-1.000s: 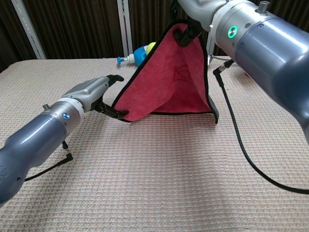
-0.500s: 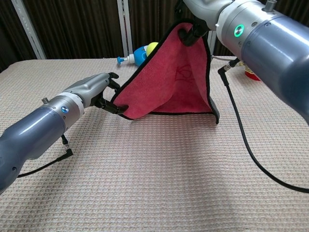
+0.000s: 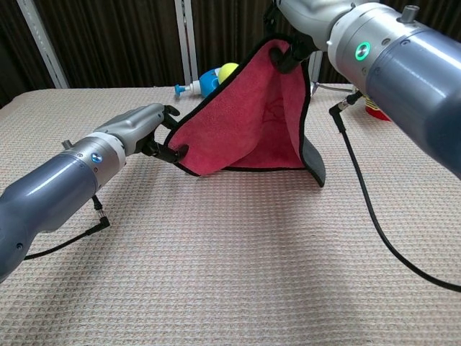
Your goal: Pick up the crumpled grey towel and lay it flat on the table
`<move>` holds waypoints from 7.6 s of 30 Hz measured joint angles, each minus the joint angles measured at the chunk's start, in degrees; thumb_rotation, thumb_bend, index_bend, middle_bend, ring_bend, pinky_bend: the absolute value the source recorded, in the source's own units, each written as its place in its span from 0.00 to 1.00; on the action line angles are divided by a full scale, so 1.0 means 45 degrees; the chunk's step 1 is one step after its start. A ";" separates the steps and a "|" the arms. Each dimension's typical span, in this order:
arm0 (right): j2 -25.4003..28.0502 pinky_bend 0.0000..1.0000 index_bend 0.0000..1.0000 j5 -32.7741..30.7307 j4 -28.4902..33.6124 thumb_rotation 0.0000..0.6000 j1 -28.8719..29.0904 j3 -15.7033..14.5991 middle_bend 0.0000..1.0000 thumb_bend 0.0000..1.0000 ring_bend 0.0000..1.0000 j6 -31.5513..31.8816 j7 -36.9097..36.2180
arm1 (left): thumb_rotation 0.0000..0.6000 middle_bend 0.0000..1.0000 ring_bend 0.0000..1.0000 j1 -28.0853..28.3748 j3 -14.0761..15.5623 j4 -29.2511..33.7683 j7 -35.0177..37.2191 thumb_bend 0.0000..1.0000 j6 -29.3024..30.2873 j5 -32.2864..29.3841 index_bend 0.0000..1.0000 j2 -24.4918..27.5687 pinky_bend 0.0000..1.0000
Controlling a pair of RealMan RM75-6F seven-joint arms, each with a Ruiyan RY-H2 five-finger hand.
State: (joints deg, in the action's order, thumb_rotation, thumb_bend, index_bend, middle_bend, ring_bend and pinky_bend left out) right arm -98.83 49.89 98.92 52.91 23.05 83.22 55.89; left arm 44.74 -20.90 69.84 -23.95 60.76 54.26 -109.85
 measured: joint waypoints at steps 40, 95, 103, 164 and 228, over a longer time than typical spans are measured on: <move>0.1429 0.03 0.60 0.0175 -0.0196 1.00 -0.0777 -0.0094 0.24 0.57 0.11 -0.1172 -0.2277 | 1.00 0.05 0.00 0.1343 -0.1830 0.2886 -0.1411 0.48 0.0406 -0.0659 0.61 0.2956 0.00; 0.1540 0.05 0.61 -0.1231 -0.3708 1.00 0.0505 0.0838 0.24 0.57 0.11 -0.2785 -0.4363 | 1.00 0.07 0.00 0.4627 -0.1611 0.0482 -0.0536 0.49 0.0090 -0.1197 0.61 0.1854 0.00; 0.1843 0.05 0.61 -0.0449 -0.1175 1.00 -0.1097 -0.1107 0.24 0.57 0.11 -0.1565 -0.4262 | 1.00 0.07 0.00 0.3018 0.0065 0.3531 -0.0462 0.49 0.1023 -0.0752 0.61 0.2222 0.00; 0.1230 0.05 0.61 0.4609 0.0094 1.00 -0.6143 -0.5550 0.24 0.57 0.11 -0.0039 -0.4811 | 1.00 0.07 0.00 -0.1738 0.4696 0.7842 -0.0598 0.49 0.2566 0.3584 0.61 0.3105 0.00; 0.0975 0.00 0.00 0.5419 0.0752 1.00 -0.7804 -0.5991 0.00 0.37 0.00 -0.1272 -0.3356 | 1.00 0.00 0.00 -0.2524 0.5128 0.8359 -0.0958 0.07 0.0582 0.3791 0.02 0.3558 0.00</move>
State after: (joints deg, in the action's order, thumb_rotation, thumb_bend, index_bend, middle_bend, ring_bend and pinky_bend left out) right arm -94.45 74.28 102.31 17.79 -3.91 77.50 40.79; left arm 33.39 2.18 107.45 -28.26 63.38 71.32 -93.84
